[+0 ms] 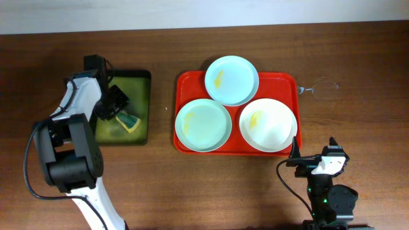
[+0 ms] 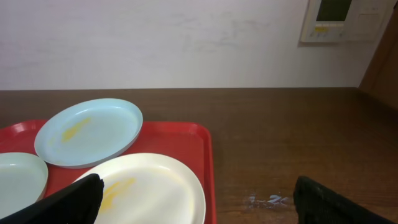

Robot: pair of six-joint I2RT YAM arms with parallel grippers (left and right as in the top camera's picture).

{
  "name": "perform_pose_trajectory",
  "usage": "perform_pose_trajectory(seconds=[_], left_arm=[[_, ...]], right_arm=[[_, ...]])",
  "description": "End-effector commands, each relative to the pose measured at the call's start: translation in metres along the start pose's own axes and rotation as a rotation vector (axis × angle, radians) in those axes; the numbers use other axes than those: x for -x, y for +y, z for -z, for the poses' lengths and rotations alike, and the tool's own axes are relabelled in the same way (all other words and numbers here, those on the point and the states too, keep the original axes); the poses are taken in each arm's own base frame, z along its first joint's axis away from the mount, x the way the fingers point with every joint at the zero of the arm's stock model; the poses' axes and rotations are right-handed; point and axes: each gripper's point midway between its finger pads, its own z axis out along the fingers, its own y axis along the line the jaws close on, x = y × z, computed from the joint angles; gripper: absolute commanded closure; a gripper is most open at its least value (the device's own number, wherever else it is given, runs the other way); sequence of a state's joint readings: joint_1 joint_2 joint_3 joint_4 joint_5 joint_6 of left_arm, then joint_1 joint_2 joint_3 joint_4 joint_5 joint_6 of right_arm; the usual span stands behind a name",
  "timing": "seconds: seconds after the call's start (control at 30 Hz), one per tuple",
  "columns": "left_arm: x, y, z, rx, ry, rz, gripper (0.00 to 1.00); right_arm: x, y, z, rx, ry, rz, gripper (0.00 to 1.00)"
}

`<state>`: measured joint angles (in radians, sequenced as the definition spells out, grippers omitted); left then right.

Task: Clean dirty plates on tray and stack at the side
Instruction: 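Lower the left gripper into the black tray and grasp the sponge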

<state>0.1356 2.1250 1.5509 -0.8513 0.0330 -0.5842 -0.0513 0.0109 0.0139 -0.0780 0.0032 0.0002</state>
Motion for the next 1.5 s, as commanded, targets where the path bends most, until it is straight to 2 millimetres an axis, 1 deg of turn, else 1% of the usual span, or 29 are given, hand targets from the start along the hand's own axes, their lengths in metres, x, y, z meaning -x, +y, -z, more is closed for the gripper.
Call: perform_pose_trajectory(seconds=[0.0,0.1,0.13,0.17,0.2,0.27,0.3,0.33,0.53,0.57,0.6,0.73,0.8,0.83,0.87,0.9,0.93,1.0,1.03,1.1,1.13,1.2,1.23,1.27,1.33,1.37,1.4,1.43,1.47], left_arm=[[-0.019,-0.016,0.005,-0.085,0.112,0.0,0.01],[-0.036,-0.007,0.007,-0.05,0.185,0.009,0.01],[-0.038,-0.006,0.007,-0.045,0.191,0.01,0.04],[-0.038,-0.006,0.008,-0.043,0.192,0.01,0.15],[-0.036,-0.003,0.007,-0.025,0.18,0.008,0.32],[-0.029,0.008,0.006,0.034,0.142,0.004,0.82],[-0.029,0.008,0.006,0.038,0.139,0.004,0.98],[-0.029,0.008,0.006,0.038,0.139,0.004,1.0],[-0.034,0.002,0.007,-0.003,0.169,0.008,1.0],[-0.038,-0.002,0.008,-0.023,0.19,0.01,0.41],[-0.041,-0.002,0.009,-0.028,0.205,0.012,0.01],[-0.057,0.0,0.012,-0.024,0.276,0.021,0.01],[-0.055,0.003,0.012,-0.01,0.267,0.02,0.01],[-0.052,0.005,0.01,0.005,0.249,0.017,0.06],[-0.052,0.006,0.01,0.014,0.245,0.015,0.15],[-0.053,0.006,0.009,0.017,0.246,0.01,0.16],[-0.054,0.004,0.008,0.019,0.242,0.003,0.22],[-0.061,-0.001,0.0,0.015,0.235,-0.021,0.22],[-0.066,0.003,-0.004,0.045,0.233,-0.034,0.23],[-0.066,0.004,-0.005,0.052,0.232,-0.037,0.3],[-0.067,0.003,-0.005,0.052,0.232,-0.037,0.36],[-0.068,0.005,-0.004,0.058,0.24,-0.036,0.62],[-0.067,0.006,-0.004,0.063,0.233,-0.038,0.77],[-0.065,0.007,-0.005,0.074,0.224,-0.039,1.0],[-0.062,0.012,-0.005,0.1,0.207,-0.043,1.0],[-0.061,0.012,-0.005,0.104,0.198,-0.044,0.87],[-0.057,0.013,-0.006,0.112,0.182,-0.046,0.05],[-0.051,0.015,-0.007,0.128,0.149,-0.05,0.01],[-0.039,0.018,-0.008,0.152,0.094,-0.055,0.01]], right_arm=[[-0.003,0.0,0.0,-0.004,0.005,-0.004,0.01],[-0.003,0.0,0.0,-0.004,0.005,-0.004,0.02],[-0.003,0.0,0.0,-0.004,0.005,-0.004,0.02],[-0.003,0.0,0.0,-0.004,0.005,-0.004,0.02],[-0.003,0.0,0.0,-0.003,0.005,-0.004,0.02],[-0.003,0.0,0.0,-0.004,0.005,-0.004,0.02],[-0.003,0.0,0.0,-0.004,0.005,-0.004,0.02],[-0.003,0.0,0.0,-0.004,0.005,-0.004,0.02],[-0.003,0.0,0.0,-0.004,0.005,-0.004,0.02],[-0.003,0.0,0.0,-0.004,0.005,-0.004,0.02],[-0.003,0.0,0.0,-0.004,0.005,-0.004,0.01],[-0.003,0.0,0.0,-0.004,0.005,-0.004,0.02],[-0.003,0.0,0.0,-0.004,0.005,-0.004,0.02],[-0.003,0.0,0.0,-0.004,0.005,-0.004,0.02],[-0.003,0.0,0.0,-0.004,0.005,-0.004,0.02],[-0.003,0.0,0.0,-0.003,0.005,-0.004,0.02],[-0.003,0.0,0.0,-0.004,0.005,-0.004,0.02],[-0.003,0.0,0.0,-0.004,0.005,-0.004,0.02],[-0.003,0.0,0.0,-0.004,0.005,-0.004,0.02],[-0.003,0.0,0.0,-0.003,0.005,-0.004,0.02],[-0.003,0.0,0.0,-0.004,0.005,-0.004,0.02],[-0.003,0.0,0.0,-0.004,0.005,-0.004,0.02],[-0.003,0.0,0.0,-0.004,0.005,-0.004,0.02],[-0.003,0.0,0.0,-0.004,0.005,-0.004,0.02],[-0.003,0.0,0.0,-0.004,0.005,-0.004,0.02],[-0.003,0.0,0.0,-0.004,0.005,-0.004,0.02],[-0.003,0.0,0.0,-0.004,0.005,-0.004,0.02],[-0.003,0.0,0.0,-0.004,0.005,-0.004,0.02],[-0.003,0.0,0.0,-0.003,0.005,-0.004,0.02]])
